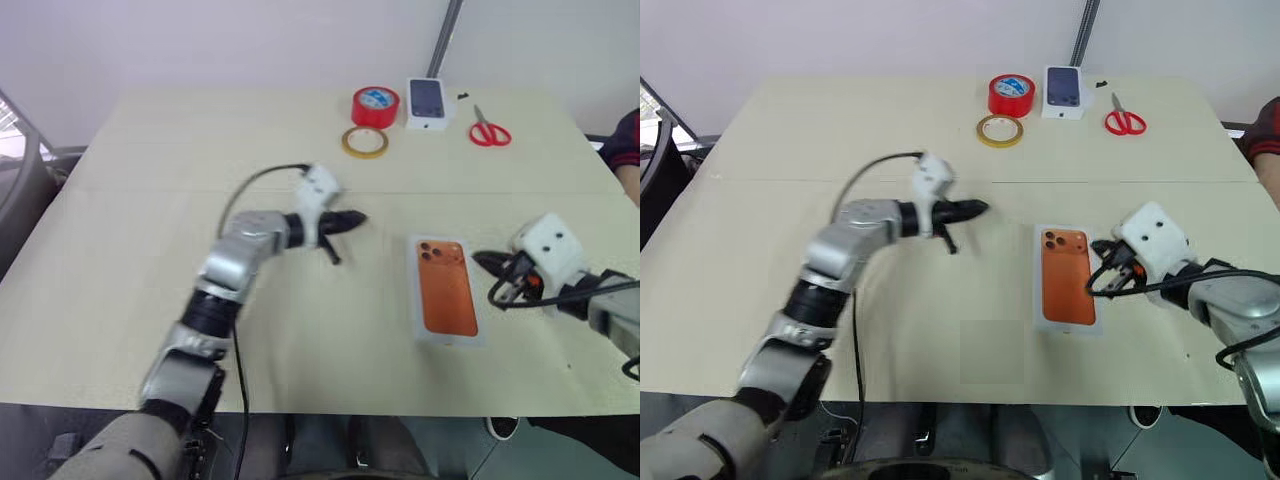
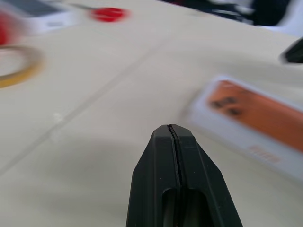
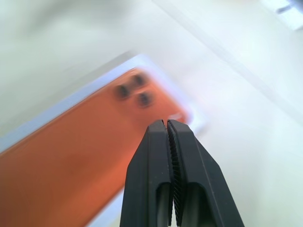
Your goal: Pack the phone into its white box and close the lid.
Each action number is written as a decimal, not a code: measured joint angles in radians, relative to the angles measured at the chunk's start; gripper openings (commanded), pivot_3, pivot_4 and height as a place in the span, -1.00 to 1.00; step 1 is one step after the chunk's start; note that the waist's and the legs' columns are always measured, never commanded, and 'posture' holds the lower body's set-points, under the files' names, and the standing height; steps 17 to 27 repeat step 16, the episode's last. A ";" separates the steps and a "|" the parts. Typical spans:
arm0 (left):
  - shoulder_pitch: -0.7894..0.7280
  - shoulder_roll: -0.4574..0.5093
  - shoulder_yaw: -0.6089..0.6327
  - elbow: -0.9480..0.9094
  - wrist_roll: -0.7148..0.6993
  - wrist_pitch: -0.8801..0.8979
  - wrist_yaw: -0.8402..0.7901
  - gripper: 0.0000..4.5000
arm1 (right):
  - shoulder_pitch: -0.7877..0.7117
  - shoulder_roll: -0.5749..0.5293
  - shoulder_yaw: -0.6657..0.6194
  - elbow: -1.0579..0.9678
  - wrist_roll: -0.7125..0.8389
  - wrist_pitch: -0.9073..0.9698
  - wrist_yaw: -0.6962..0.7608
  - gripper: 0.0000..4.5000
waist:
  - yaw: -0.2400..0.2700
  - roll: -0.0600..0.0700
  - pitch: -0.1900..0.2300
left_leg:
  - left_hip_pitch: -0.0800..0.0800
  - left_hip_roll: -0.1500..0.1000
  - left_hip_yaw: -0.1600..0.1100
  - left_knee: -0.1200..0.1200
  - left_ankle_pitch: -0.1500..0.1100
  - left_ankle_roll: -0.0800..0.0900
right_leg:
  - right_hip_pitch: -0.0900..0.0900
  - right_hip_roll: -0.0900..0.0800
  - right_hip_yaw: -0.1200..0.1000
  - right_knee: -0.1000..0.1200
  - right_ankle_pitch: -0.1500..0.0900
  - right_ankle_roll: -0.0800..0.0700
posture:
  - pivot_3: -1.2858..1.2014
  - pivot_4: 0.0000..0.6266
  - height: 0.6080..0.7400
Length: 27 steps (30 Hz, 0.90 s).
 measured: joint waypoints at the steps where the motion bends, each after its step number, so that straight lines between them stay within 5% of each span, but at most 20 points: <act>1: 0.018 0.039 0.037 -0.004 -0.009 0.010 0.000 -1.00 | -0.017 0.010 -0.002 0.022 0.000 -0.007 -0.005 -0.95 | 0.000 0.000 0.000 | 0.000 0.000 0.000 0.000 0.000 0.000 | 0.000 0.000 0.000 0.000 0.000 0.000 | 0.03 -0.52 1.00; 9: 0.214 0.256 0.177 -0.082 -0.028 0.016 0.010 -1.00 | -0.119 0.099 0.013 0.189 0.039 -0.061 0.024 -0.95 | 0.013 -0.001 0.000 | 0.000 -0.001 0.000 0.000 -0.002 0.004 | 0.000 -0.002 0.000 0.000 0.000 0.000 | 0.03 -0.52 1.00; 27: 0.274 0.277 0.259 -0.119 -0.063 0.030 0.062 -1.00 | -0.117 0.111 0.028 0.222 0.041 -0.093 0.049 -0.95 | 0.008 0.000 0.000 | 0.000 0.000 0.000 0.000 -0.003 0.005 | 0.000 -0.002 0.000 0.000 0.000 0.000 | 0.03 -0.52 1.00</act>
